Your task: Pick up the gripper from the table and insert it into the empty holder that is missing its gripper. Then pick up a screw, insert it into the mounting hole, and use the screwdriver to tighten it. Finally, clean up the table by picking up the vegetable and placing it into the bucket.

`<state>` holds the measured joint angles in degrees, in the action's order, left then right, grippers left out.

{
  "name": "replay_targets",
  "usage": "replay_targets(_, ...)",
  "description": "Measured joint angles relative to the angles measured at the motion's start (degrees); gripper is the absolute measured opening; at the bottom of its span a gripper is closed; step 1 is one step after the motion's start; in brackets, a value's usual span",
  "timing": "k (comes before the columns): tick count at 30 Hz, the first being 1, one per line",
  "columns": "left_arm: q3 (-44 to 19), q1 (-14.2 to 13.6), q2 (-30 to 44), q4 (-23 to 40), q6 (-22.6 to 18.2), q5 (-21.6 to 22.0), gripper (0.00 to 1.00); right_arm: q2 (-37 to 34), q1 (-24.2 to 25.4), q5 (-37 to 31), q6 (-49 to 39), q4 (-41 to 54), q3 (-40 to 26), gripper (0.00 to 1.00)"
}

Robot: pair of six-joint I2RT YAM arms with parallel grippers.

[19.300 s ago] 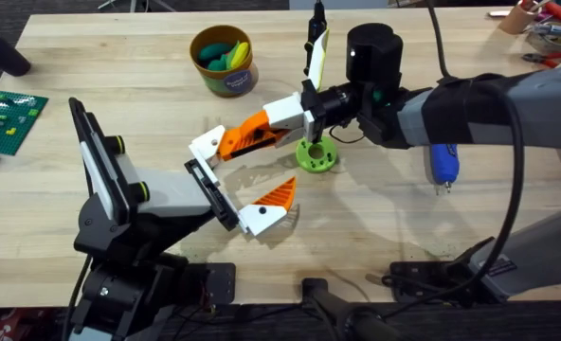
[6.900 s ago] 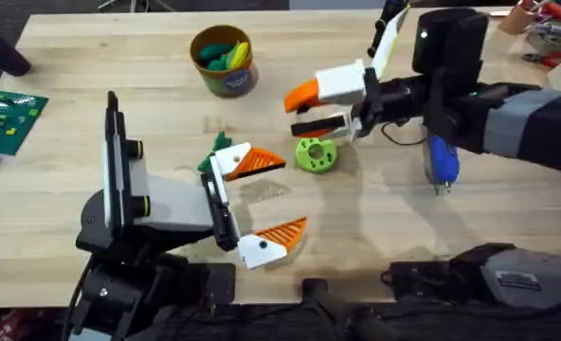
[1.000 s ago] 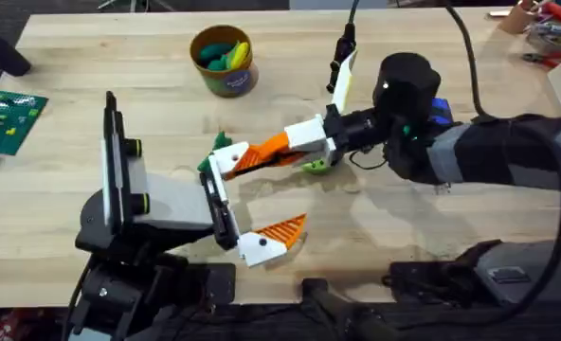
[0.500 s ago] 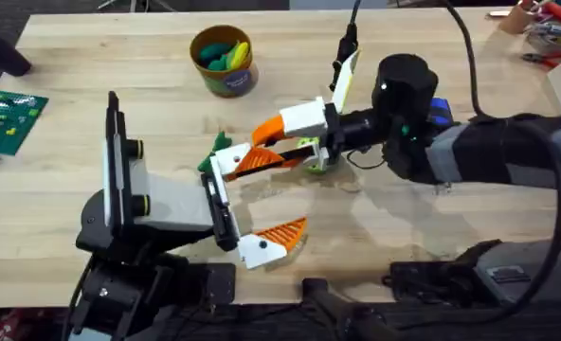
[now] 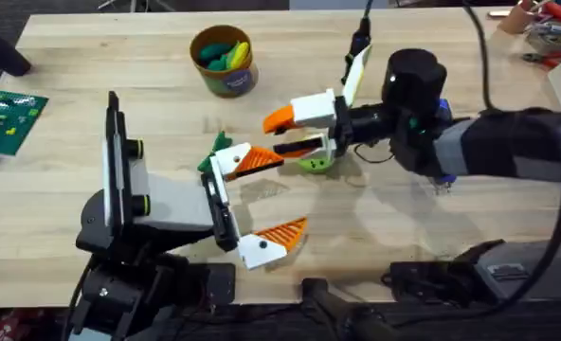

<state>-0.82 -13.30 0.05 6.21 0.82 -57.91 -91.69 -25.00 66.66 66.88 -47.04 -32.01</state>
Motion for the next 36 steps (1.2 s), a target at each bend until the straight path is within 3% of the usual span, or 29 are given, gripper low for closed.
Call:
replay_targets(4,0.0,0.0,-0.01,-0.01,0.0,0.0,0.986,0.93,3.19,-2.09,-6.99,12.18,-1.8,0.994)
replay_targets(9,0.0,0.0,-0.01,0.01,-0.02,-0.15,0.986,4.99,7.49,-6.34,-19.58,35.5,-7.66,0.994)
replay_targets(16,0.0,0.0,-0.01,0.02,-0.04,-0.42,0.986,11.42,13.3,-14.95,-39.93,68.42,-23.86,0.994)
replay_targets(23,0.0,0.0,0.0,0.03,-0.16,-0.62,0.986,13.99,14.56,-33.85,-60.13,102.75,-42.57,0.996)
replay_targets(27,0.0,0.0,0.0,0.03,-0.2,-0.63,0.986,14.27,13.64,-44.83,-67.11,112.12,-49.68,0.996)
replay_targets(30,0.0,0.0,-0.02,0.03,-0.2,-0.62,0.986,14.46,12.54,-51.62,-69.7,116.0,-51.43,0.996)
replay_targets(36,0.0,0.0,-0.01,0.03,-0.2,-0.62,0.986,14.41,9.86,-57.71,-71.73,118.25,-51.5,0.996)
